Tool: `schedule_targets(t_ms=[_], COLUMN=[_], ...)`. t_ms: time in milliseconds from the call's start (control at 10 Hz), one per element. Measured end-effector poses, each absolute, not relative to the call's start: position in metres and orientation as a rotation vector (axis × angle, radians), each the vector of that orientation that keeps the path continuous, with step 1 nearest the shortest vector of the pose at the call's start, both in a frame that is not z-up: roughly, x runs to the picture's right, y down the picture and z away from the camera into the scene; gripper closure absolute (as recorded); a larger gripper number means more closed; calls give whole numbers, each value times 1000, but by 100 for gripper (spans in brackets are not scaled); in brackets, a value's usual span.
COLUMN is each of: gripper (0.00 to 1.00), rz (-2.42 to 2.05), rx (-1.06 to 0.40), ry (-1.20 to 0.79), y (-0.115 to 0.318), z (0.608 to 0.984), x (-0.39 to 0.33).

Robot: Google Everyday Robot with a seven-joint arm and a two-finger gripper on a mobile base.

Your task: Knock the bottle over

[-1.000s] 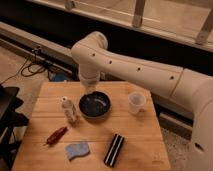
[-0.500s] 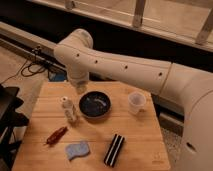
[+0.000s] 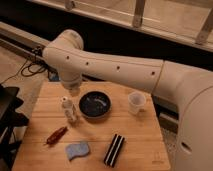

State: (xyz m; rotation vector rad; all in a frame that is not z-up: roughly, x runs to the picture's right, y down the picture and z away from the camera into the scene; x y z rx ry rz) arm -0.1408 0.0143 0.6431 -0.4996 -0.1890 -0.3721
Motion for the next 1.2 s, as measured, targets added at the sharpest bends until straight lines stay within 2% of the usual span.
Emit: schedule_targets(t_ms=[100, 500, 1000, 1200], gripper=[100, 100, 100, 100], rz=[-375, -370, -351, -364], rx=[-489, -468, -450, -476], ry=[-191, -235, -293, -321], y=[11, -2, 8, 24], z=[645, 696, 751, 776], x=[-141, -152, -174, -191])
